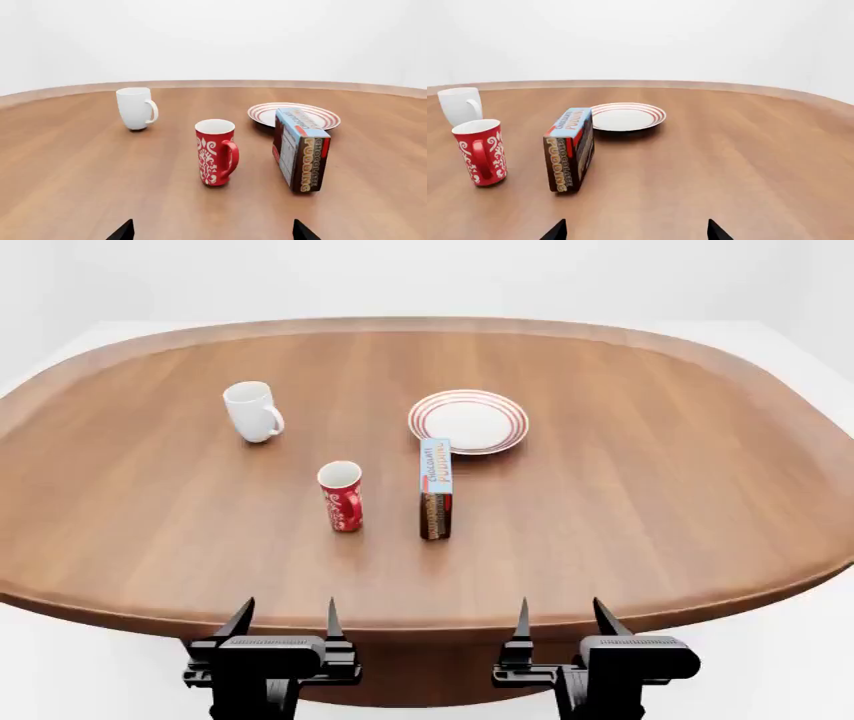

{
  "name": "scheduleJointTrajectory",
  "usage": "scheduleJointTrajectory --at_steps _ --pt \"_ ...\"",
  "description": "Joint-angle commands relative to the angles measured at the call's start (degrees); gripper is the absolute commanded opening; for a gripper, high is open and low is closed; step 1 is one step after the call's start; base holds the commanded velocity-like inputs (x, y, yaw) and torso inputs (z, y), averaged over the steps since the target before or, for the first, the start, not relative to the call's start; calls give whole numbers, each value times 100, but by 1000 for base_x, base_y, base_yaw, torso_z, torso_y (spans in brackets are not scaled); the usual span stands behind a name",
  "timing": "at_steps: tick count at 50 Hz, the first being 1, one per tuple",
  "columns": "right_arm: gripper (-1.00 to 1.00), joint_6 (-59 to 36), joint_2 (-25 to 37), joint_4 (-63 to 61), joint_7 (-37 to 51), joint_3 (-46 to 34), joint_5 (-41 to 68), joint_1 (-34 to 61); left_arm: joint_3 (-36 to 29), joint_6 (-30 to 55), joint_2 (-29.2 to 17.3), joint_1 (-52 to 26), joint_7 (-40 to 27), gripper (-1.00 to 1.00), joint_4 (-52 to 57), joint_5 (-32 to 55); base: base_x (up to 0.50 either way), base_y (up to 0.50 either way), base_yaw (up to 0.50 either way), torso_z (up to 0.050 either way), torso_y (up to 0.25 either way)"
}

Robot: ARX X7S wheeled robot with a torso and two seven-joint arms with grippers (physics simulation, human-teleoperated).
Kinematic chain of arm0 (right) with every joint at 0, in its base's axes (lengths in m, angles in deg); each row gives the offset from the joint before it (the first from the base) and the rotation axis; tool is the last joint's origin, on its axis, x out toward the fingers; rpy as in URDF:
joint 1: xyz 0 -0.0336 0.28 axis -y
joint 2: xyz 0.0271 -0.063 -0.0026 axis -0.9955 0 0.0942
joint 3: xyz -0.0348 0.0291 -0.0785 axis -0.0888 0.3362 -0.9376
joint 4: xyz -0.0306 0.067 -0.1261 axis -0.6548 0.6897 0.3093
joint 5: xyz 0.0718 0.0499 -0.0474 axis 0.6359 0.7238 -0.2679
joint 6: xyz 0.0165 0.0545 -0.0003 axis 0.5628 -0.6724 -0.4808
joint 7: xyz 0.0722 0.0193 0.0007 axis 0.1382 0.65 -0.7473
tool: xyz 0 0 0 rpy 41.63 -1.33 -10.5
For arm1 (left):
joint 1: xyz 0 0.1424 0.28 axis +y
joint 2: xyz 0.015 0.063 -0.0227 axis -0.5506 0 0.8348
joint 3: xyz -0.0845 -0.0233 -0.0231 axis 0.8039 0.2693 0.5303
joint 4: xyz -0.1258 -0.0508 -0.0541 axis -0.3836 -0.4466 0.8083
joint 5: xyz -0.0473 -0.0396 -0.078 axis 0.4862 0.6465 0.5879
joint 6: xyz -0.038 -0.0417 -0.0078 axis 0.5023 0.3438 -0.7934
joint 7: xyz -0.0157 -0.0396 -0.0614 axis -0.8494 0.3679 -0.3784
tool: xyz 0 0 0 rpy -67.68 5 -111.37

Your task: Pick up the white mug and put it on the plate, and put the chocolate pudding to the right of the plate.

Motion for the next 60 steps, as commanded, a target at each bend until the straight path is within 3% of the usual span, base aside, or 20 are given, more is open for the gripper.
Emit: scheduleJointTrajectory --at_steps 1,23,24,42,46,51,60 --pt "100 53 85 21 118 -107 100 0 -96 -47 -93 -13 -102 100 -66 94 0 0 0 0 0" --pt "100 53 359 97 505 -446 289 33 -455 12 -383 -31 -421 100 -58 286 0 0 0 0 0" --pt "100 7 51 58 146 -81 -27 9 -96 70 -73 10 -45 100 24 -34 0 0 0 0 0" --pt "100 -59 328 18 438 -402 323 56 -396 120 -349 -62 -417 100 -7 144 0 0 0 0 0" --pt "100 88 428 -405 478 -196 567 134 -220 334 -481 -86 -647 100 707 79 0 0 0 0 0" --pt "100 557 635 -1719 775 628 1109 149 469 390 -704 120 -978 100 2351 283 0 0 0 0 0" --pt "100 1179 961 -3032 875 1574 2021 58 1443 488 -909 207 -1294 100 3627 836 0 0 0 0 0"
